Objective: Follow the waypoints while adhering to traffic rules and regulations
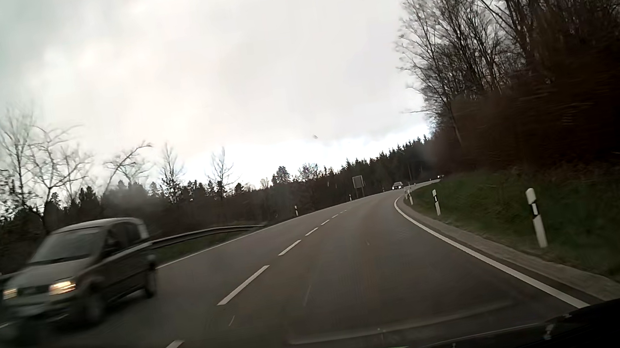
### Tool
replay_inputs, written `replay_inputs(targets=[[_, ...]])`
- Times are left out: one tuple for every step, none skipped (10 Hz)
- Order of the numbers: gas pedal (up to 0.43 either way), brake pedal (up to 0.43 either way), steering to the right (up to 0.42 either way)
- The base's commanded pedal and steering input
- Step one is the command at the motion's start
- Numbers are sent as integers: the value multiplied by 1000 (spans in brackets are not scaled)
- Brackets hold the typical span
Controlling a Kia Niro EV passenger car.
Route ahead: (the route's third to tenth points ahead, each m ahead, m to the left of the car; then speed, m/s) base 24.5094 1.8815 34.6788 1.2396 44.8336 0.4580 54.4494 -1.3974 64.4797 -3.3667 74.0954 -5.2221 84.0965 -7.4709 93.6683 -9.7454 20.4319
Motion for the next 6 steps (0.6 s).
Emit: replay_inputs(targets=[[209, 0, 14], [220, 0, 15], [240, 0, 14], [240, 0, 14], [240, 0, 14], [240, 0, 14]])
